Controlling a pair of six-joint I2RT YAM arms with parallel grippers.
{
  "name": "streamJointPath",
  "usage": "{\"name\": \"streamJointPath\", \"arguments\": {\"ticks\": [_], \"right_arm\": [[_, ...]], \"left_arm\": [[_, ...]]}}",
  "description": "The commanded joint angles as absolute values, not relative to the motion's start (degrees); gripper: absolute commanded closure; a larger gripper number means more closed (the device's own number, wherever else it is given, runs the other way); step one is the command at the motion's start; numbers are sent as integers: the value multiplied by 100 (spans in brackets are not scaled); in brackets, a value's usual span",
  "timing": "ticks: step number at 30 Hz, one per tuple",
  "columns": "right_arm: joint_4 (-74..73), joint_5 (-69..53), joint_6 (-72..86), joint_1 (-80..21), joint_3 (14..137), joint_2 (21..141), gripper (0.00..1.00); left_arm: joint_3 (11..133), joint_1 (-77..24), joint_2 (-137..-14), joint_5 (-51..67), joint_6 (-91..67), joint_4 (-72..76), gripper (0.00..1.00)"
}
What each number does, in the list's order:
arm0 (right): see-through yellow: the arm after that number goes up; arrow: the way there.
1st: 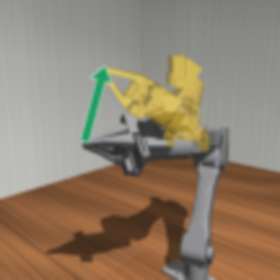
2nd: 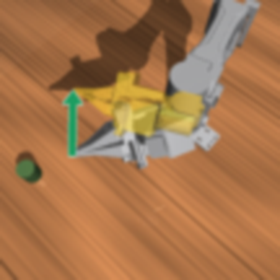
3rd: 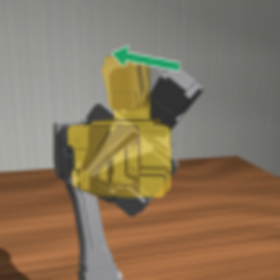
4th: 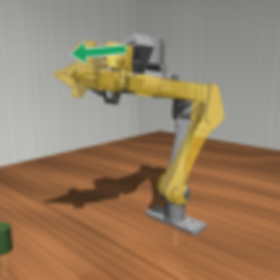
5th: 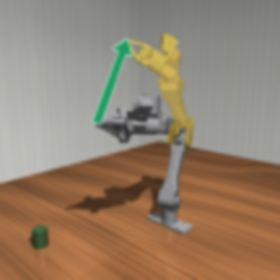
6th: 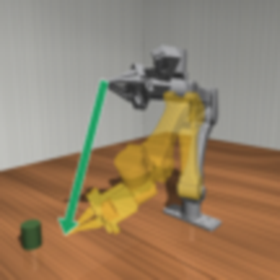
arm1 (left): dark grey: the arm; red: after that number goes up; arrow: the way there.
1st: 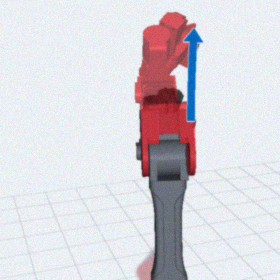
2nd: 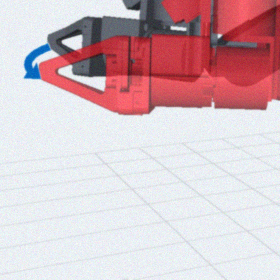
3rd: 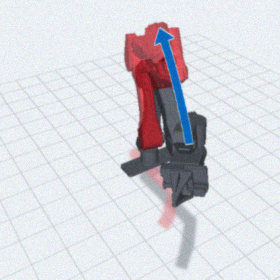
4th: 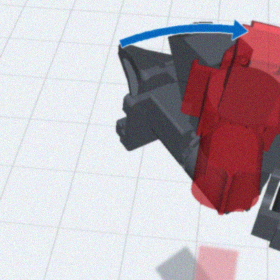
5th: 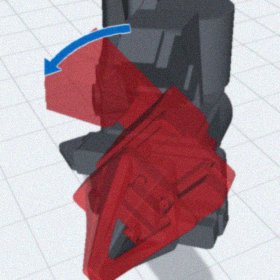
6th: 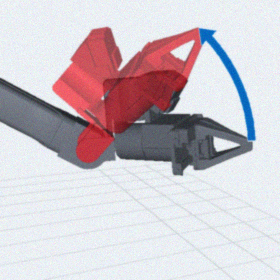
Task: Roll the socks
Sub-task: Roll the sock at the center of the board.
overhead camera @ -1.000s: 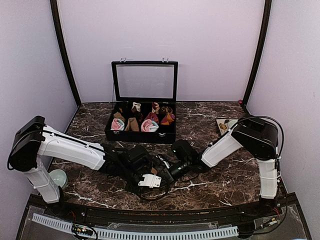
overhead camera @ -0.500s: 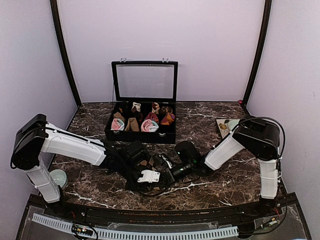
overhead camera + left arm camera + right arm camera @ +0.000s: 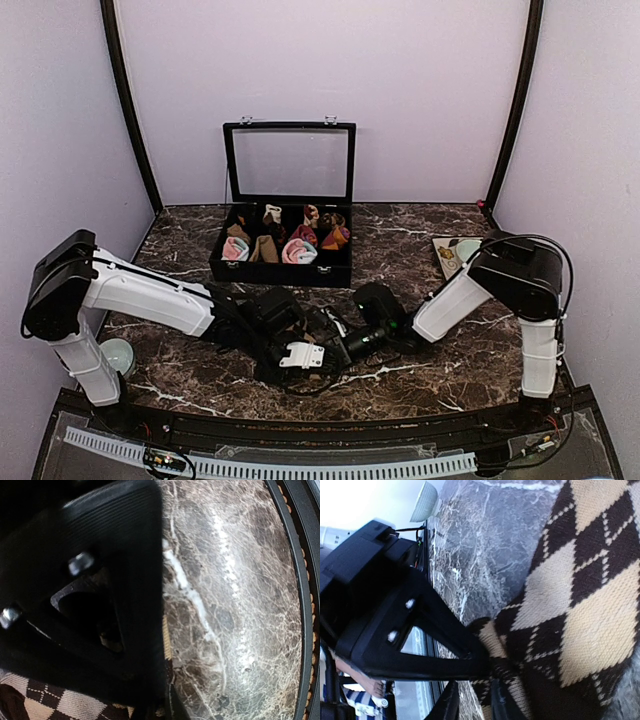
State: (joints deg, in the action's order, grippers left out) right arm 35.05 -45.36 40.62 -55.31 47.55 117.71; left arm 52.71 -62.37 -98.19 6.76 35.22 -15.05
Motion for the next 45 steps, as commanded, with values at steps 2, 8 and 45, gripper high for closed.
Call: {"name": "streamJointPath", "arguments": {"ticks": [2,8,45], "right_arm": [[2305,-3227,3831,-5428,4132,11845,71],[2069,-2707,3693,-5379,3927,11635,1],[7172,-7,1711,-5265,582,7874,0]], "left_arm": [[5227,-5793,-10513,946,3411,-2581,100],[5225,-5670,-10649,1062,3526,-2742,100],[5801,-4268,-10881,3232,4120,-4044,100]]}}
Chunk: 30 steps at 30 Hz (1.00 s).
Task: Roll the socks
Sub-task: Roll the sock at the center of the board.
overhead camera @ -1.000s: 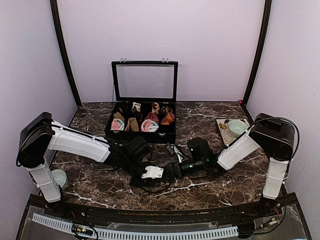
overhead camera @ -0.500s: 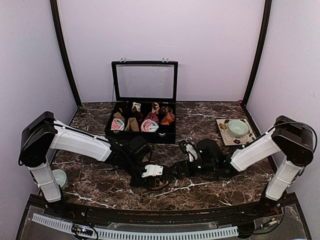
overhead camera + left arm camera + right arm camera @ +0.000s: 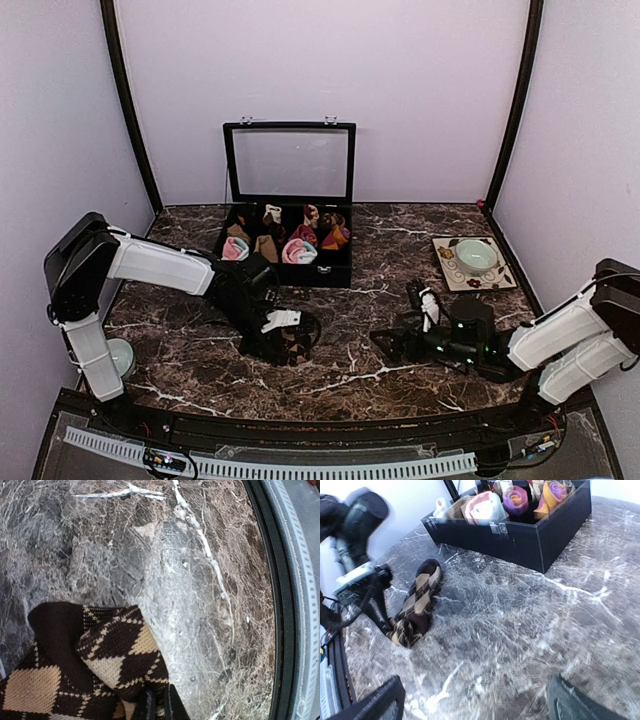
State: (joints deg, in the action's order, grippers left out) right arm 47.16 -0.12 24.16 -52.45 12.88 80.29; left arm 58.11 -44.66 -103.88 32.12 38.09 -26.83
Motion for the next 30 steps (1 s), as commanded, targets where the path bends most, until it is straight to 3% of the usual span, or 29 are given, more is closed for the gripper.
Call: {"name": "streamJointPath", "arguments": {"ticks": [1,4,7,12,15,17,21,24,30], "right_arm": [[7367,-233,1618,-5265,598,7961,0],[7062,-637,1742,-5260,966,8206,0],[7464,-74,2460,-5175,951,8467,0],[9886,-1082,3293,-4670,449,9323,0],[7871,-2464,2722,-4657,1350,9426,0],[6534,-2134,2172,-4826,1578,9195,0],[5867,-1289,1721,-4892,1372,8336,0],[5424,-283,2558,-4835,1349,7459,0],[4367,-253,2417,-4454,1285,6194,0]], "left_arm": [[5901,-4229,-10981,3324,4155,-4158,100],[6165,-4098,-11301,3768,4293,-4567,100],[6228,-4010,-11425,3970,4293,-4590,100],[6305,-4008,-11453,3991,4301,-4506,99],[6453,-4039,-11530,3965,4344,-4509,98],[6620,-4125,-11607,3891,4362,-4521,98],[6782,-4433,-11645,3905,4435,-4495,97],[6738,-4755,-11654,3760,4479,-4385,97],[6726,-5112,-11745,3746,4510,-4124,97]]}}
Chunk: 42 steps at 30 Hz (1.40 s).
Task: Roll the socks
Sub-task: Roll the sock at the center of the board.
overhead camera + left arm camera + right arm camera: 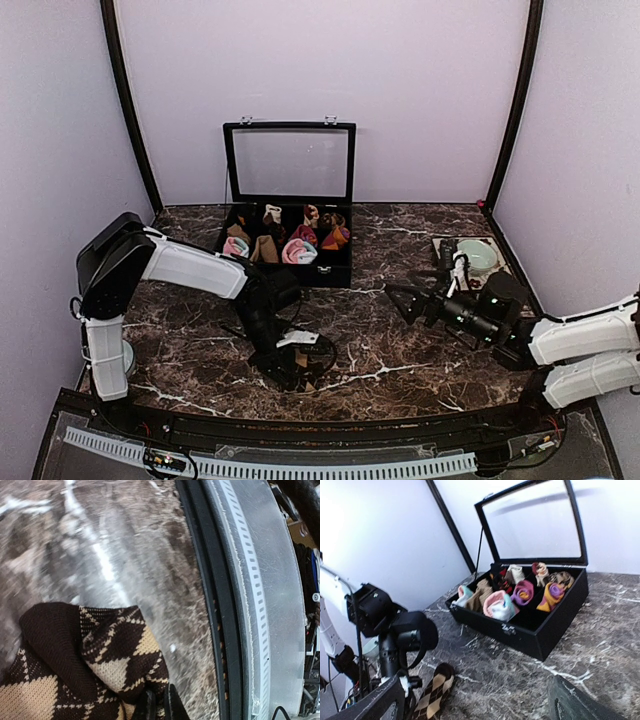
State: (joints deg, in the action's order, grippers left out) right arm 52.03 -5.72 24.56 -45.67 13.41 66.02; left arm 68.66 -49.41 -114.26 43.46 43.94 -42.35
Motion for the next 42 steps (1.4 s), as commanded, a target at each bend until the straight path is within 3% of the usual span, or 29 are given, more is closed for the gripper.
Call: {"name": "streamJointPath", "arguments": {"ticks": [1,5,19,29,42], "right_arm": [[3942,-425,2225,-4457,1434,6202,0],[3158,-1017,1482,-4810,1728,6567,0],[3492,-1032,-325,-6621,1568,7038,23],[3448,-1415,-1604,-7173,2885,8993,43],[3250,-1624,-2470,-7199,3995,10475,53]], "left_arm": [[6776,-5121,-11785,3752,4498,-4110,97],[6803,-5124,-11861,3649,4398,-3960,97],[6888,-4869,-12191,3746,4041,-4065,98],[7048,-4816,-12390,3735,3998,-4204,98],[7233,-4755,-12574,3842,4086,-4370,97]]}}
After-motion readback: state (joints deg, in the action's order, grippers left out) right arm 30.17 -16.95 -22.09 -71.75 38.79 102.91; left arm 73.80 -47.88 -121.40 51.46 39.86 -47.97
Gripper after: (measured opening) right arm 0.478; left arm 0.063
